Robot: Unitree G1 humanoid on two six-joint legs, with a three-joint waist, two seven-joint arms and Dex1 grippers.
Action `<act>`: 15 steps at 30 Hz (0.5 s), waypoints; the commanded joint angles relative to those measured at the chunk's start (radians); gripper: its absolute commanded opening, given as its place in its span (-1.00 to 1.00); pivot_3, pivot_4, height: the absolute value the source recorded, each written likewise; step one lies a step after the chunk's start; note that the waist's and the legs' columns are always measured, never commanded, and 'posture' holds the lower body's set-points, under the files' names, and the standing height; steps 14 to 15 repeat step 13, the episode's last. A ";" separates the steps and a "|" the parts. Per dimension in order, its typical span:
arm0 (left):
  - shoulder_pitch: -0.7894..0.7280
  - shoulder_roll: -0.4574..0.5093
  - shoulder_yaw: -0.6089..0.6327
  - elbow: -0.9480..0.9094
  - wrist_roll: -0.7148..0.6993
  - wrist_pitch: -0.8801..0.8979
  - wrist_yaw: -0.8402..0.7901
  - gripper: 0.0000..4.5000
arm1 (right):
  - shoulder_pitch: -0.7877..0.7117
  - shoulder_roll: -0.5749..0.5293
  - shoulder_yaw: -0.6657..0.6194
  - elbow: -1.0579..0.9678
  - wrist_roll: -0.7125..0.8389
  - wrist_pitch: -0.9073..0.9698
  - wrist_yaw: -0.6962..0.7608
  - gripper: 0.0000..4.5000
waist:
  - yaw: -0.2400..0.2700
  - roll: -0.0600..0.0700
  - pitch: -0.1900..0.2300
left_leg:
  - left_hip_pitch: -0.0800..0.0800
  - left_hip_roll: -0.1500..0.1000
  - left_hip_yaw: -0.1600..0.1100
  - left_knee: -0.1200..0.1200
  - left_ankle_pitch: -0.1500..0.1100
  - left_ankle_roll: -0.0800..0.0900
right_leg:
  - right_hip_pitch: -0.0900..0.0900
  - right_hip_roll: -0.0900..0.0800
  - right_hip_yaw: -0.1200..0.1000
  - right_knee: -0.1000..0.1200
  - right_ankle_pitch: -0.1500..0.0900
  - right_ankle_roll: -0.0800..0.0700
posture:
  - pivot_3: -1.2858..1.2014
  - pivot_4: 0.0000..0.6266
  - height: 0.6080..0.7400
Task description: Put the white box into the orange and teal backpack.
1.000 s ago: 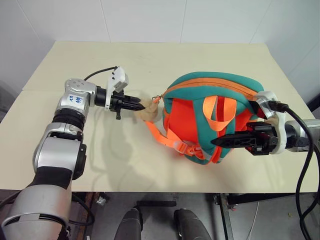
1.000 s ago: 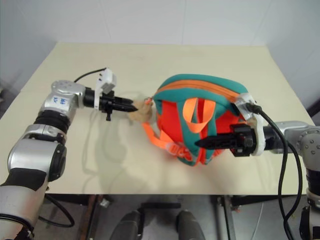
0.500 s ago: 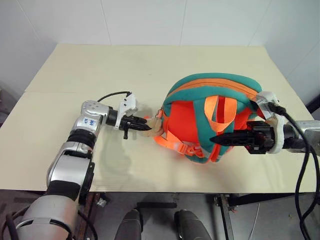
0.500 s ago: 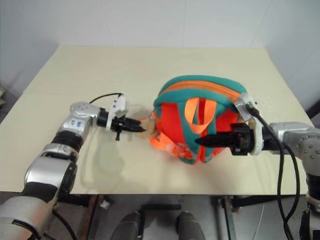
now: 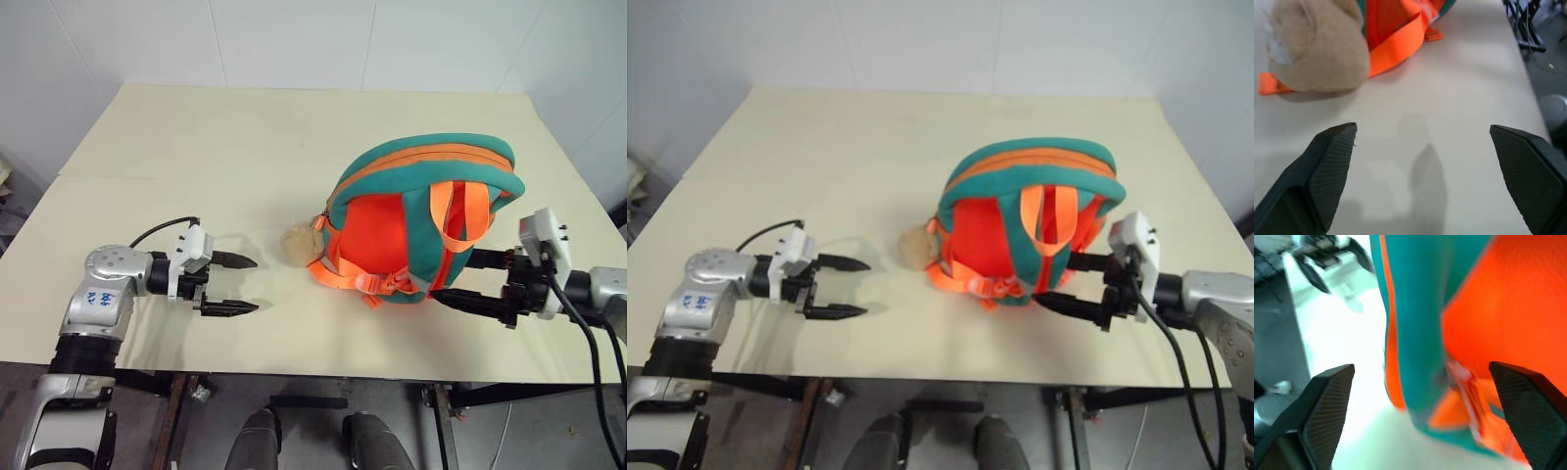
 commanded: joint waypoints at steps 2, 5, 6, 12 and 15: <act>0.067 0.020 0.074 -0.080 -0.063 -0.006 0.040 1.00 | 0.080 -0.005 -0.119 -0.002 -0.052 -0.141 0.038 0.99 | -0.007 0.000 0.000 | 0.003 0.000 0.001 0.000 0.000 0.000 | 0.003 0.001 0.000 -0.002 0.000 -0.001 | 0.03 -0.52 1.00; 0.084 0.022 0.097 -0.109 -0.095 -0.016 0.043 1.00 | 0.141 0.030 -0.167 0.007 -0.085 -0.240 0.044 0.99 | -0.008 0.000 0.000 | 0.004 0.001 0.001 -0.001 0.000 0.000 | 0.004 0.001 0.000 -0.003 0.000 -0.002 | 0.03 -0.52 1.00; 0.085 0.022 0.103 -0.115 -0.102 -0.026 0.044 1.00 | 0.165 0.031 -0.175 0.005 -0.094 -0.254 0.048 0.99 | -0.008 0.000 0.000 | 0.004 0.001 0.001 -0.002 0.000 0.000 | 0.004 0.001 0.000 -0.004 0.000 -0.002 | 0.03 -0.52 1.00; 0.116 0.036 0.121 -0.130 -0.118 -0.099 0.024 1.00 | 0.262 0.013 -0.170 0.062 -0.166 -0.372 0.119 0.99 | -0.009 0.000 0.000 | 0.004 0.001 0.002 -0.002 0.000 -0.001 | 0.003 0.001 0.000 -0.004 0.000 -0.002 | 0.03 -0.52 1.00; 0.126 0.041 0.127 -0.146 -0.135 -0.072 0.029 1.00 | 0.264 0.007 -0.167 0.080 -0.170 -0.375 0.129 0.99 | -0.009 0.000 0.000 | 0.004 0.001 0.002 -0.002 -0.001 -0.001 | 0.004 0.001 0.000 -0.004 0.000 -0.002 | 0.03 -0.52 1.00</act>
